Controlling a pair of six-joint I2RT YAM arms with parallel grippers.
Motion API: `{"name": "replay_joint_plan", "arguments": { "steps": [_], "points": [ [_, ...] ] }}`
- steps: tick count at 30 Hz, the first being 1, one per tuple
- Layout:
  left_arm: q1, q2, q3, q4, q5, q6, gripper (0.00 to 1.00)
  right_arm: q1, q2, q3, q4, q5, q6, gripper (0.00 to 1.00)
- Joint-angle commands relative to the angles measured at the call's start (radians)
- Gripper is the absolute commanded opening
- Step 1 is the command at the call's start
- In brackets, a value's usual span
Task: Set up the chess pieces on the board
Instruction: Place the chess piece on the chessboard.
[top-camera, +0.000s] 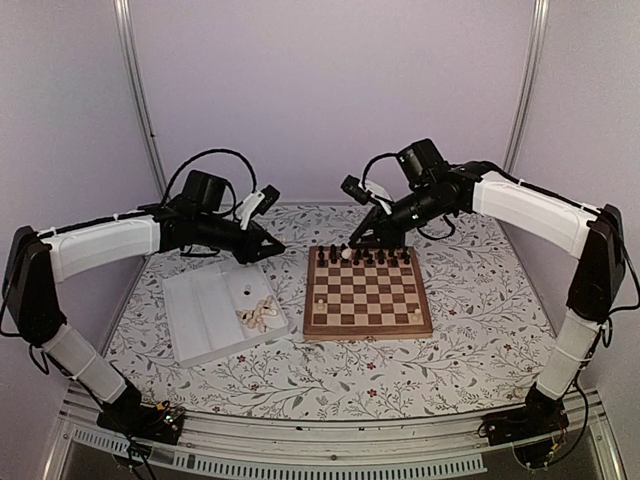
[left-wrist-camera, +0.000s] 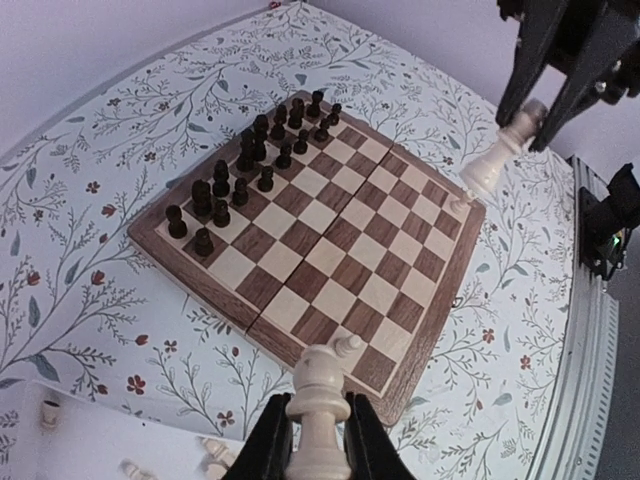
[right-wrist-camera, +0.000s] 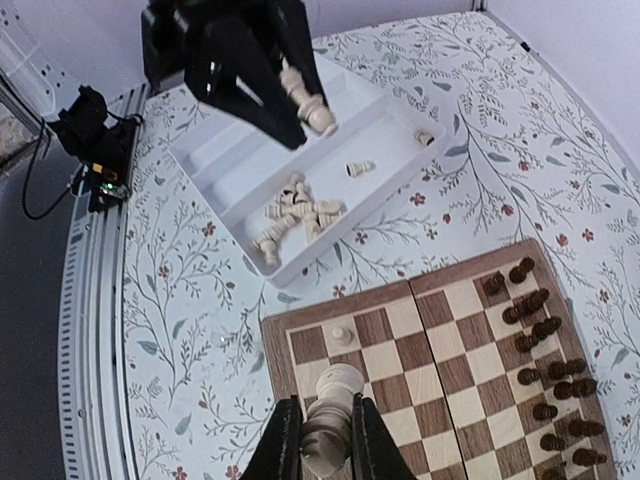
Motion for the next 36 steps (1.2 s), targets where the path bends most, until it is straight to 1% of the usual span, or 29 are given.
{"name": "replay_joint_plan", "arguments": {
  "steps": [1,6,9,13,19,21,24,30,36],
  "points": [
    [0.007,0.081,0.117,-0.033,0.018,0.036,0.11,0.001,-0.111,-0.160,-0.024,0.181,-0.129,0.00],
    [0.008,0.163,0.227,-0.014,-0.009,0.038,0.12,0.002,-0.187,-0.307,-0.029,0.240,-0.158,0.00],
    [0.011,0.198,0.279,0.023,-0.058,0.005,0.12,0.001,-0.202,-0.350,-0.038,0.281,-0.175,0.00],
    [0.010,0.230,0.336,0.078,-0.078,-0.044,0.13,0.001,-0.193,-0.379,-0.057,0.327,-0.193,0.00],
    [0.025,0.216,0.267,0.197,-0.038,-0.058,0.14,0.002,-0.160,-0.379,-0.064,0.348,-0.202,0.00],
    [0.038,0.218,0.255,0.222,-0.009,-0.091,0.14,0.006,-0.144,-0.361,-0.070,0.348,-0.201,0.00],
    [0.056,0.210,0.240,0.222,0.013,-0.100,0.14,0.021,-0.106,-0.332,-0.077,0.353,-0.202,0.01],
    [0.067,0.151,0.180,0.234,-0.022,-0.079,0.15,0.064,-0.039,-0.309,-0.074,0.372,-0.208,0.01],
    [0.070,0.138,0.168,0.226,-0.026,-0.071,0.15,0.108,-0.006,-0.309,-0.070,0.386,-0.210,0.01]
  ]
}}
